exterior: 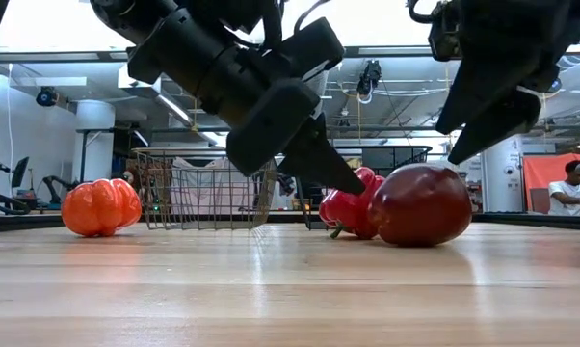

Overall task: Sort produce into baskets
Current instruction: Put the red apple into the silver wire basket

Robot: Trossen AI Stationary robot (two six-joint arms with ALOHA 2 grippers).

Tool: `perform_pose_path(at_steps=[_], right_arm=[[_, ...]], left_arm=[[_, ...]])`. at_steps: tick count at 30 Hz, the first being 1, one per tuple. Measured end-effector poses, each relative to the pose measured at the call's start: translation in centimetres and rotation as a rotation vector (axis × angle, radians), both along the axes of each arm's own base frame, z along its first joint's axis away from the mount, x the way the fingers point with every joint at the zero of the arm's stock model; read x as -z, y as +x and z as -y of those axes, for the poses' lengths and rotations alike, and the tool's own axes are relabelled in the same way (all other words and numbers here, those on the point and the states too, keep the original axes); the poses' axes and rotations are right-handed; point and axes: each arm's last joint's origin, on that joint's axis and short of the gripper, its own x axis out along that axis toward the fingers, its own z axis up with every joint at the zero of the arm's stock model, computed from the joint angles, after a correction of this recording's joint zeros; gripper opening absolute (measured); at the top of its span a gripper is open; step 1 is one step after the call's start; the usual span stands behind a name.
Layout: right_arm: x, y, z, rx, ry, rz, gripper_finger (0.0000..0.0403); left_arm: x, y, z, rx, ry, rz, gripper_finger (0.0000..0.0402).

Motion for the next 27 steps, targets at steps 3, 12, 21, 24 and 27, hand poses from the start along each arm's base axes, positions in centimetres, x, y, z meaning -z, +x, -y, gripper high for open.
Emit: perform_pose_path(at_steps=[3,12,21,24,27], right_arm=[[0.0,0.1,0.5,0.082,0.02,0.006,0.0361],[-0.5,0.2,0.4,0.209,0.131,0.02,0.0361],[-2.7,1.3,-0.1,0.207,0.192,0.075,0.0361],[-3.2,1.5,-0.2,0.229,0.219,0.093,0.0361],[-3.1,1.4,-0.3,0.266,0.267,0.087,0.0361]], left_arm=[[-0.1,0.1,0.0,-0.002,-0.002,0.011,0.0],[-0.4,0.4,-0.8,-0.079,0.05,0.054,0.0],[0.2,0.9,-2.1,-0.113,0.053,0.053,0.0],[0.2,0.9,-2.2,-0.117,0.052,0.055,0.0],[0.1,0.9,-2.1,-0.114,0.047,0.06,0.0]])
